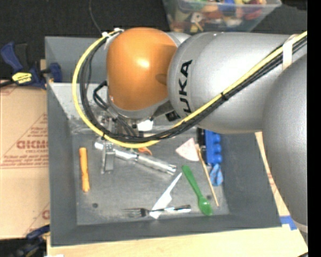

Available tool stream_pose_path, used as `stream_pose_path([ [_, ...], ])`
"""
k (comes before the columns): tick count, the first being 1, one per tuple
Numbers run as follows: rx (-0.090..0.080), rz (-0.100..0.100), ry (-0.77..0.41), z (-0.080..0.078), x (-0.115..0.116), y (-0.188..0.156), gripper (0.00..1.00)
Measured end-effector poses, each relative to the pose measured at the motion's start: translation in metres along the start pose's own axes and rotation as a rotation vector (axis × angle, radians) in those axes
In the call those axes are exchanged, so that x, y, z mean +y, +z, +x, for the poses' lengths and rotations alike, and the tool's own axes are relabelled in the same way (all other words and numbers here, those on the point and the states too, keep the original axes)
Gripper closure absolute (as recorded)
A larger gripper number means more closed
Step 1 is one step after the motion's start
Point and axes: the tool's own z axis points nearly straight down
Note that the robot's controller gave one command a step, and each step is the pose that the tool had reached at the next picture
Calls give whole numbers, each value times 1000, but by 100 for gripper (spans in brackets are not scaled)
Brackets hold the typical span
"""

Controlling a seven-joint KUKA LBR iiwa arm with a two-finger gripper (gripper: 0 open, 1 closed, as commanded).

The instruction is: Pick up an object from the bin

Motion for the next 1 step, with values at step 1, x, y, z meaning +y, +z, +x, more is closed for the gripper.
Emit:
stream_pose_path([
  [1,-7,-1,4,-2,-1,-4,0],
])
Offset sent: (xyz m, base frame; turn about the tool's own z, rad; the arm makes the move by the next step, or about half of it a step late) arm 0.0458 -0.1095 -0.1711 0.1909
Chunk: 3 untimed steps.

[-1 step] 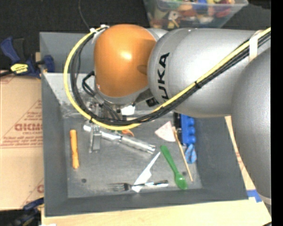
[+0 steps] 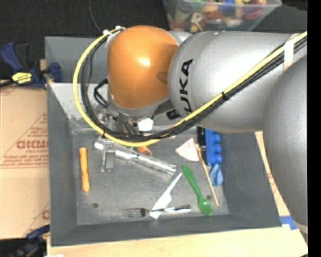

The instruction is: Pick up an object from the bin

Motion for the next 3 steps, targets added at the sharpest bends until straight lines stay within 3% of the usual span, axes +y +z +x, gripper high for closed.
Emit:
stream_pose_path([
  [1,-5,-2,137,-34,-79,126,0],
  [2,-11,-3,220,-48,-109,119,0],
  [3,-4,-1,188,-48,-107,144,0],
])
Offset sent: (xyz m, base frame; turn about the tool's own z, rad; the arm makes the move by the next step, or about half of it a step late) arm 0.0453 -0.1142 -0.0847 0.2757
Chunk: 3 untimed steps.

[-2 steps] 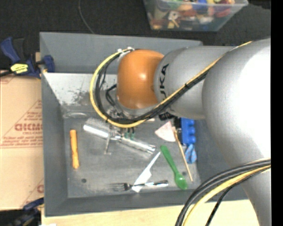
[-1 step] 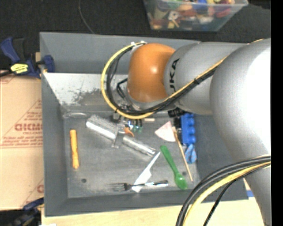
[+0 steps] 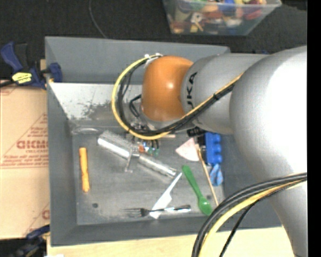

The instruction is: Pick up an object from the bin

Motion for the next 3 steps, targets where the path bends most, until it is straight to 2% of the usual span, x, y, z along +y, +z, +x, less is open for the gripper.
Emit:
stream_pose_path([
  [1,-8,-2,148,0,5,29,0],
  [2,-11,-4,43,-1,10,28,100],
  [3,-11,-4,43,-1,10,28,100],
])
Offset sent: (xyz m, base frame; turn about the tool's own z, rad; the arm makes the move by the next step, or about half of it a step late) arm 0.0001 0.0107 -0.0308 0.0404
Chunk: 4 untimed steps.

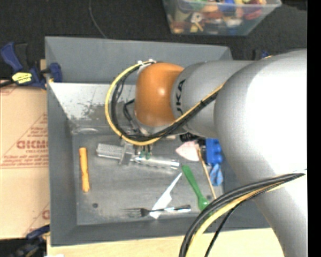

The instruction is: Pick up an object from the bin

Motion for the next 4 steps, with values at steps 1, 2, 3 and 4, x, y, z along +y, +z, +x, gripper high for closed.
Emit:
stream_pose_path([
  [1,0,0,1,0,0,-6,100],
  [2,10,4,2,2,-2,-41,100],
  [3,9,3,3,0,-1,-88,100],
  [4,0,-1,4,-2,-1,-118,100],
])
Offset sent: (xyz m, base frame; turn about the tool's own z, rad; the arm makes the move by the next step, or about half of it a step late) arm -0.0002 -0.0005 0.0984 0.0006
